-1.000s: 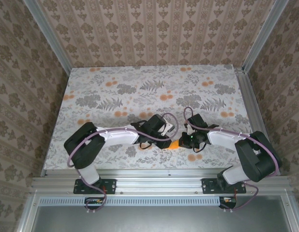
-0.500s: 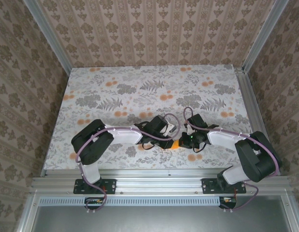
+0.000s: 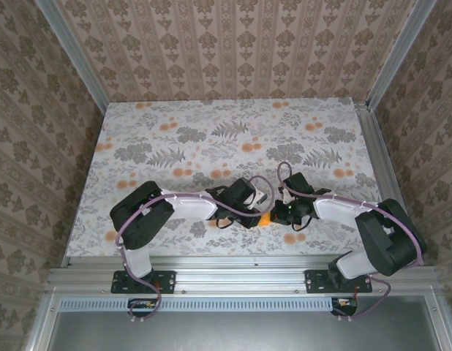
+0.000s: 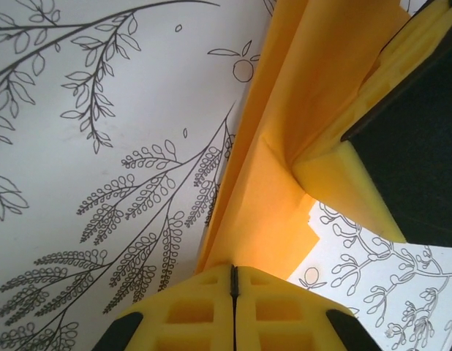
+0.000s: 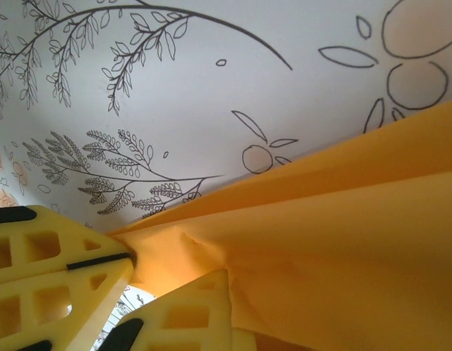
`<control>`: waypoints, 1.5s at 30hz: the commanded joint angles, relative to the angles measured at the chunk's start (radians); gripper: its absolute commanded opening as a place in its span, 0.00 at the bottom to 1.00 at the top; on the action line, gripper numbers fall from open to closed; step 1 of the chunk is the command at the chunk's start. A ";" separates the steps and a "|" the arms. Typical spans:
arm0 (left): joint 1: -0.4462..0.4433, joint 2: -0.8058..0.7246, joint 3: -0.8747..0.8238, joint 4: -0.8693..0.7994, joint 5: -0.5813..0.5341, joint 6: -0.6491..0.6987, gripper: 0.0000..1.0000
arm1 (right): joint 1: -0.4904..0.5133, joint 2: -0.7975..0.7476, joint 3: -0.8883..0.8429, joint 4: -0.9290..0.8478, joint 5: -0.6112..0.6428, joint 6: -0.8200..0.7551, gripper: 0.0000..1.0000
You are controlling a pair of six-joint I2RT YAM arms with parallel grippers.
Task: Fold a paper plane with a square sheet of paper (pick it up from the middle)
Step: Perform the fifth fold on the wing at the bottom-center of the table.
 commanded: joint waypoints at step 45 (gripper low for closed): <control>-0.048 0.059 -0.064 -0.026 -0.127 0.088 0.06 | -0.048 -0.092 -0.162 0.387 -0.103 0.429 0.05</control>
